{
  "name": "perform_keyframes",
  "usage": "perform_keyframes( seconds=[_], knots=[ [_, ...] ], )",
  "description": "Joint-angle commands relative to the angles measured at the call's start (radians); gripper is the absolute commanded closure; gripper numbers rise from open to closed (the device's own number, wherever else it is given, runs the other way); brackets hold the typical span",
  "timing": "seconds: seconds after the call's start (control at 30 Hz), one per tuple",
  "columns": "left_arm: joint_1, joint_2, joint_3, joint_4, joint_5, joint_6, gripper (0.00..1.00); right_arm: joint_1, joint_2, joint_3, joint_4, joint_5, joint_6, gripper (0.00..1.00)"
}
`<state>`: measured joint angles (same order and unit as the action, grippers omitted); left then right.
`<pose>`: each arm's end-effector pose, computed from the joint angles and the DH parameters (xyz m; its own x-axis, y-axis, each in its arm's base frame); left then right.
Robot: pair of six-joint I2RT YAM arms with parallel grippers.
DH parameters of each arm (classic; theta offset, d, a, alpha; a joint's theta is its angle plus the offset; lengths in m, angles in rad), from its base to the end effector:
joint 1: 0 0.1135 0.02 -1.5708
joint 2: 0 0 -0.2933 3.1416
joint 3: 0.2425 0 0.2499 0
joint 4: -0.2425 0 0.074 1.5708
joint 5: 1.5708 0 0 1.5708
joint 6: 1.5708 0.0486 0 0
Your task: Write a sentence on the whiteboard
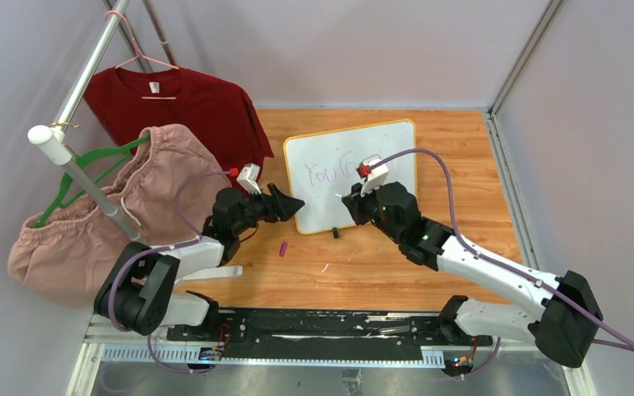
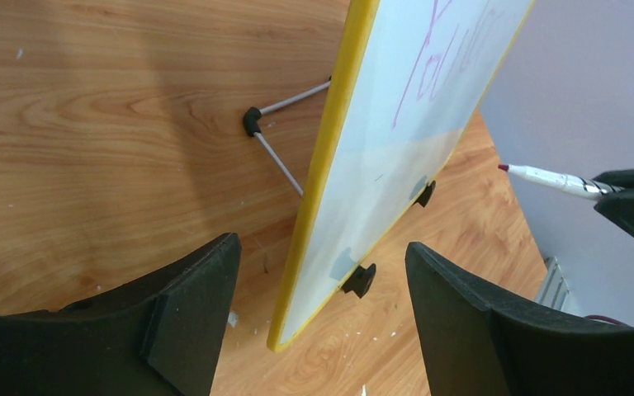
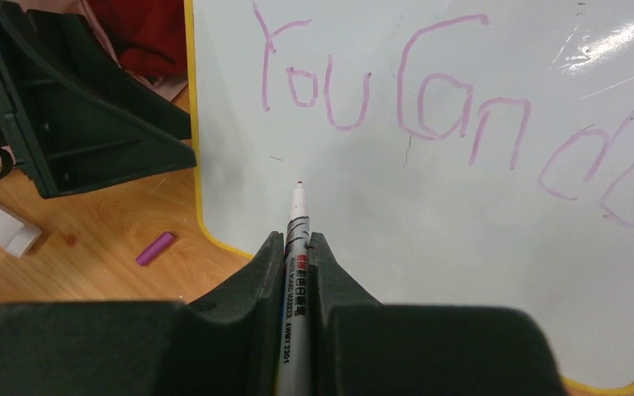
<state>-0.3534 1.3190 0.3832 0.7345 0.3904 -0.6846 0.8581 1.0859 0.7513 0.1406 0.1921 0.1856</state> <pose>0.2335 -0.1058 0.2141 -0.5689 -0.4134 -0.7109 0.4003 0.6159 -0.6785 0.1715 0.1843 0.3265 -0.2383 0.0013 -0.9712 -0.5863 0.7971 0.1449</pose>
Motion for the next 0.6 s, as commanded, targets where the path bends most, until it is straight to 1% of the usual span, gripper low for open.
perform_keyframes(
  seconds=[0.0, 0.07, 0.33, 0.57],
  knots=[
    [-0.018, 0.035, -0.076, 0.233, -0.049, -0.018, 0.23, 0.018, 0.016, -0.028, 0.079, 0.053, -0.019, 1.0],
    [-0.018, 0.071, -0.093, 0.326, -0.035, -0.041, 0.24, 0.019, 0.028, -0.04, 0.103, 0.051, -0.021, 1.0],
    [-0.018, 0.209, -0.11, 0.5, 0.017, -0.106, 0.33, 0.068, 0.094, -0.053, 0.194, 0.078, -0.051, 1.0],
    [-0.018, 0.236, -0.116, 0.513, 0.016, -0.107, 0.43, 0.11, 0.158, -0.037, 0.249, 0.125, -0.07, 1.0]
  ],
)
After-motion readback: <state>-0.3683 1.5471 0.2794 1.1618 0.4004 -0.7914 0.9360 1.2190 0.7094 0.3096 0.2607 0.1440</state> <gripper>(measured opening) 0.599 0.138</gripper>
